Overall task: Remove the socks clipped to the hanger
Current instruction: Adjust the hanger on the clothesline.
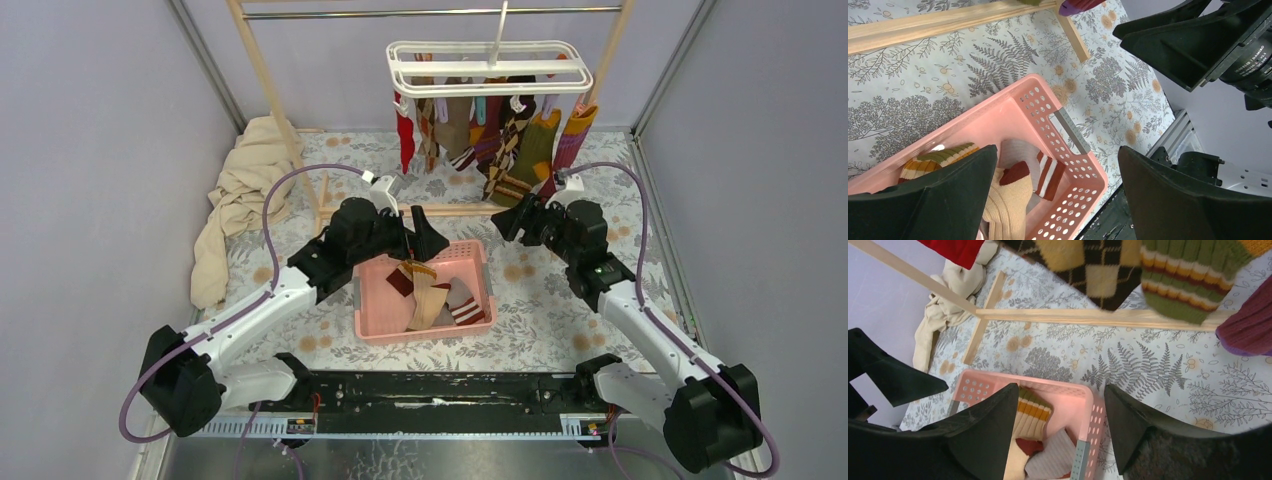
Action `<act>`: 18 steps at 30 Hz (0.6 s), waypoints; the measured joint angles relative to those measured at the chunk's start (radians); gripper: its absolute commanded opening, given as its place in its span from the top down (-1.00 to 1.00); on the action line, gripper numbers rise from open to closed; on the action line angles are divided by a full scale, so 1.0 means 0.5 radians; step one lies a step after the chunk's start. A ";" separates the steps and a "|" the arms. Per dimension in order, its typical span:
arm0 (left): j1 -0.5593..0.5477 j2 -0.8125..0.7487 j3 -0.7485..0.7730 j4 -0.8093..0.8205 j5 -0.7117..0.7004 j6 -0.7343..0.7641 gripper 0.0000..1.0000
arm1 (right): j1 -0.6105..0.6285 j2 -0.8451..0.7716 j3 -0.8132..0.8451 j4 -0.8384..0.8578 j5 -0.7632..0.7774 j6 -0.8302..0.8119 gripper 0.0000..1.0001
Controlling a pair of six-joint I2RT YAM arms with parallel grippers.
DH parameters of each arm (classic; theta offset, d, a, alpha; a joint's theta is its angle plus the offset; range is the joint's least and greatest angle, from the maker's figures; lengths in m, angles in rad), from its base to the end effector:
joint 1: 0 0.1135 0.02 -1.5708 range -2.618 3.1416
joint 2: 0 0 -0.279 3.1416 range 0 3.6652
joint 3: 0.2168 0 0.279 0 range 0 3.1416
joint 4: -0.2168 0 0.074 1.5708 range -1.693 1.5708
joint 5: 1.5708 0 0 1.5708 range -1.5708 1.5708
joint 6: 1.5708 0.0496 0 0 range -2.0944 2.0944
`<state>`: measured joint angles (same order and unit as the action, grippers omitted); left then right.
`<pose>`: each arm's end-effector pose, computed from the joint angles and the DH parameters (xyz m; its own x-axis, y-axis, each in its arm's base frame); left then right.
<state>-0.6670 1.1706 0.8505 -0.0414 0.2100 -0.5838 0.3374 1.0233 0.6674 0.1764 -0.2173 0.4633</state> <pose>0.2320 -0.1958 0.2984 -0.6498 -0.1745 -0.7398 0.4795 0.6611 -0.5771 0.2527 0.1000 0.2912 -0.3846 0.3275 -0.8630 -0.3929 0.7879 0.4742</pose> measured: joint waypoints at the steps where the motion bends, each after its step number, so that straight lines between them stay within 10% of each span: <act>1: 0.000 0.000 0.000 0.000 -0.005 0.000 -0.97 | 0.002 0.006 -0.027 0.050 0.012 0.014 -0.43; 18: 0.000 -0.042 -0.001 0.000 -0.027 -0.002 -0.97 | 0.444 0.416 0.142 0.404 0.718 0.062 -0.47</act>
<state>-0.6670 1.1496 0.8501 -0.0414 0.1963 -0.5846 0.5594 1.2312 0.7383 0.3786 0.1417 0.4942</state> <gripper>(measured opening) 0.986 0.731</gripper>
